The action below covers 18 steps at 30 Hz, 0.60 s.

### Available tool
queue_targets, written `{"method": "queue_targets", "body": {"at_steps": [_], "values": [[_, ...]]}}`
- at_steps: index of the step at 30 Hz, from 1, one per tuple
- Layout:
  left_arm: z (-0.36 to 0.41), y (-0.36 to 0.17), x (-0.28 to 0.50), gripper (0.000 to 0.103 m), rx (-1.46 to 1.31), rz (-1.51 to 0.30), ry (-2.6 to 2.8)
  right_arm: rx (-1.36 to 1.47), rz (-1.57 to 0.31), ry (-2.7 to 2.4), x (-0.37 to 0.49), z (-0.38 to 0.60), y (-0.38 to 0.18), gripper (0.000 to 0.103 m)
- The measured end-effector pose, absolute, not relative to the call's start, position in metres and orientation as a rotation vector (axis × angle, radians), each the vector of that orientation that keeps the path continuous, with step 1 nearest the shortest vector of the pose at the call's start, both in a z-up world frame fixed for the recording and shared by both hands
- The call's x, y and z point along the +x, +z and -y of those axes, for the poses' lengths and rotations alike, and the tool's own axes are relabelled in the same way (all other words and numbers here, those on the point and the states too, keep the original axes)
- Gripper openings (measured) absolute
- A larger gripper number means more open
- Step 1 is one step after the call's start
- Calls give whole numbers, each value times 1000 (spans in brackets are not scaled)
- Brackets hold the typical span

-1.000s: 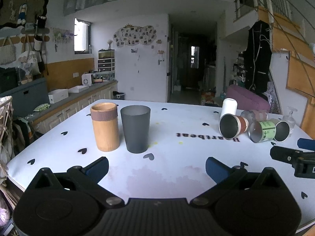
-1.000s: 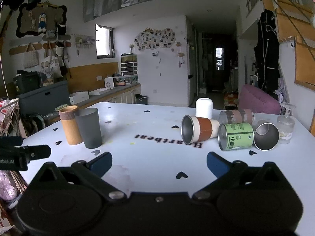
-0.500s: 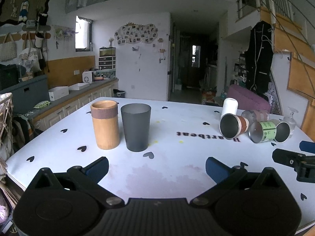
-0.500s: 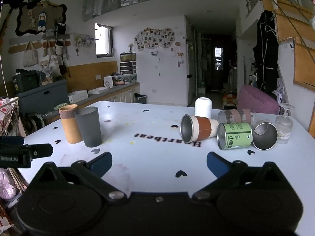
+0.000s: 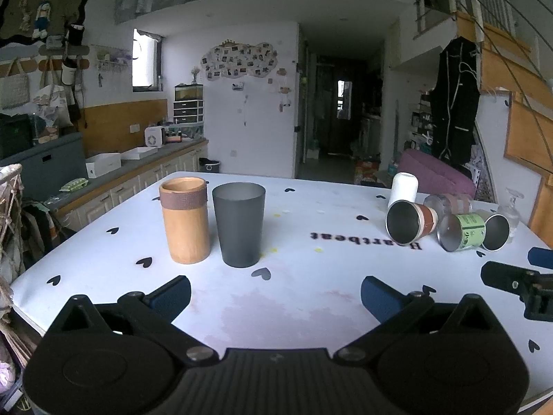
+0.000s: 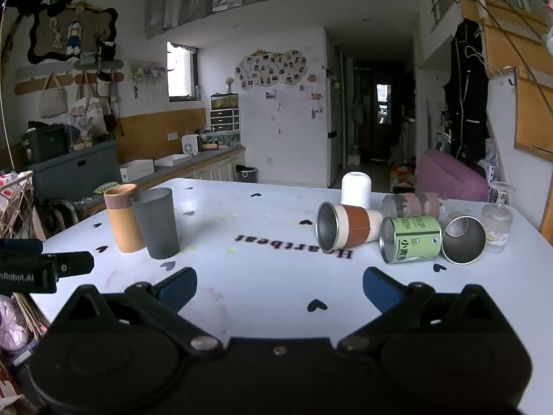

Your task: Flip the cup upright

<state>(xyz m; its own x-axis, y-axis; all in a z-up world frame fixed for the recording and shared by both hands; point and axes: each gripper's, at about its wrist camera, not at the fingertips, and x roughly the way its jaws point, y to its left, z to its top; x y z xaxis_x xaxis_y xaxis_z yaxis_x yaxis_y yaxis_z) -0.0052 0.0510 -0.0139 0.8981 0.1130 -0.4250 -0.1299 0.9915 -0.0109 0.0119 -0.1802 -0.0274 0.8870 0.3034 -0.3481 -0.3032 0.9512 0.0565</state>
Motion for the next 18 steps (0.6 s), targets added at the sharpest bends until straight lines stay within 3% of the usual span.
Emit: {"method": "queue_targets", "body": {"at_steps": [18], "values": [[-52, -11, -6, 103, -37, -428, 130, -4, -359, 326, 9, 177, -26, 103]]}}
